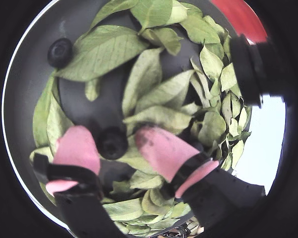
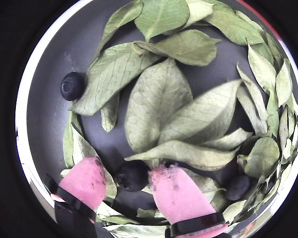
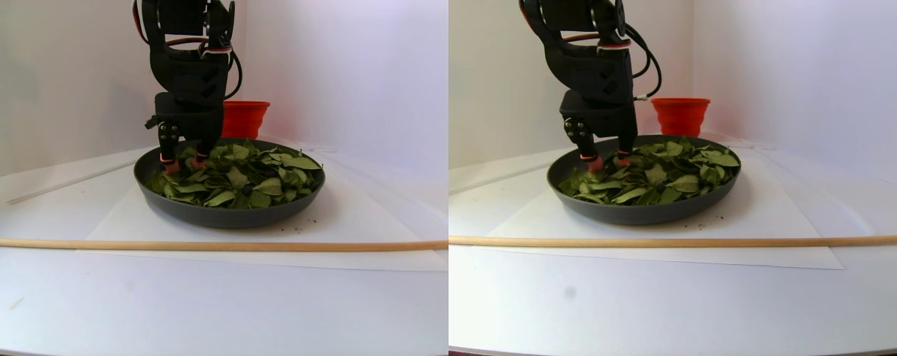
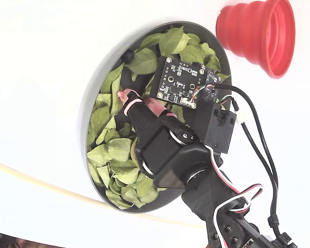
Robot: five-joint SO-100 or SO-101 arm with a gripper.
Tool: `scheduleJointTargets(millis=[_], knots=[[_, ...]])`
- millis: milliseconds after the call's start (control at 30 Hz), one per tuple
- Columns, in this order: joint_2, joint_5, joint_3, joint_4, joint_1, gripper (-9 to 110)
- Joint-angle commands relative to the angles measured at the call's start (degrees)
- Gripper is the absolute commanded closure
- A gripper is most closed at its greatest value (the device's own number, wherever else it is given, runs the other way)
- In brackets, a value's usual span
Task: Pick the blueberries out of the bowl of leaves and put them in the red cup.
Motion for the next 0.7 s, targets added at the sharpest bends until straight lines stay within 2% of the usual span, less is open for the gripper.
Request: scheduleJointTargets(millis=[0,667], knots=[[1.14,-0.53,0.62,-1.14,-0.35,84],[-1.05,-2.02,1.93,-3.43,1.32,84]])
